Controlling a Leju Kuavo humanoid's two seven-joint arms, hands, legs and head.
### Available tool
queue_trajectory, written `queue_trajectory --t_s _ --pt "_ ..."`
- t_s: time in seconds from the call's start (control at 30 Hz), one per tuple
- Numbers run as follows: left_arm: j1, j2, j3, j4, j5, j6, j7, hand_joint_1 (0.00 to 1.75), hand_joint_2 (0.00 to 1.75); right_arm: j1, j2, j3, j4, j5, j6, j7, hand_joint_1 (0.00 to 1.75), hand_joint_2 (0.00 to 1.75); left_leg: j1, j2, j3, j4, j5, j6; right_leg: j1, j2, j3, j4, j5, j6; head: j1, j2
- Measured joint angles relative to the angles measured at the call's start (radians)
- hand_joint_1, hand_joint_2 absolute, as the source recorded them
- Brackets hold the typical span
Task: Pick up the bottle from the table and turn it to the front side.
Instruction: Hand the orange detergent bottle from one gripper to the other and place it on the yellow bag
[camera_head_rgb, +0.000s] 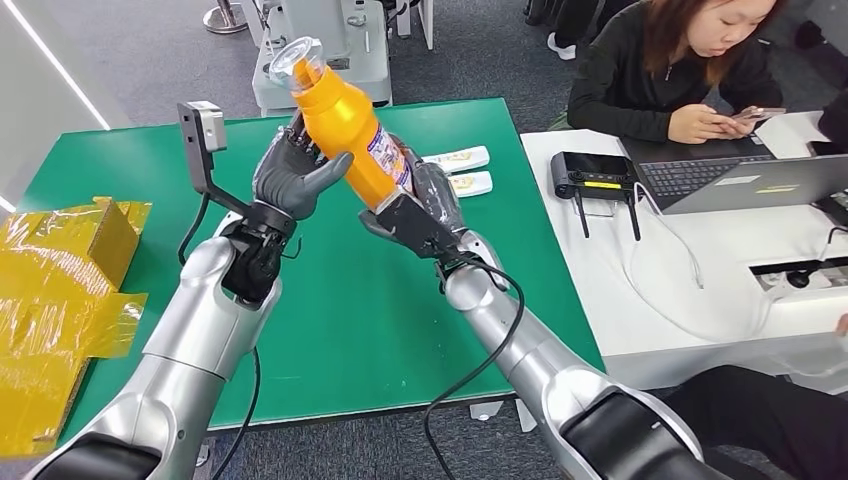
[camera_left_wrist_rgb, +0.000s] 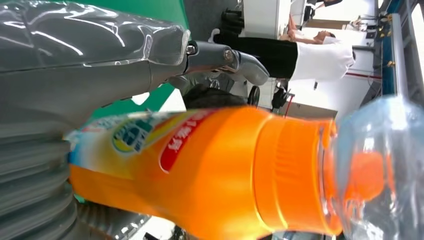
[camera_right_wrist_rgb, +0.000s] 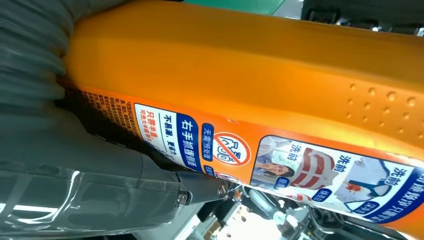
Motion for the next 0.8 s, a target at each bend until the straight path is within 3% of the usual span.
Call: queue_trajectory --t_s 0.4,0.8 --pt "0.002 -0.013 0.000 -0.018 0.057 -0.002 0.066 0.00 1.75 -0.032 0.038 0.016 0.050 0.058 0.004 0.050 1.75 1.75 0.000 0.000 0.000 0.000 0.000 0.000 0.000 0.000 0.000 0.000 0.000 0.000 0.000 0.000" --pt "0.035 -0.002 -0.003 -0.060 0.008 0.023 0.061 0.00 1.75 -0.062 0.057 0.036 0.113 0.136 0.009 0.086 1.75 1.75 0.000 0.000 0.000 0.000 0.000 0.000 0.000 0.000 0.000 0.000 0.000 0.000 0.000 0.000"
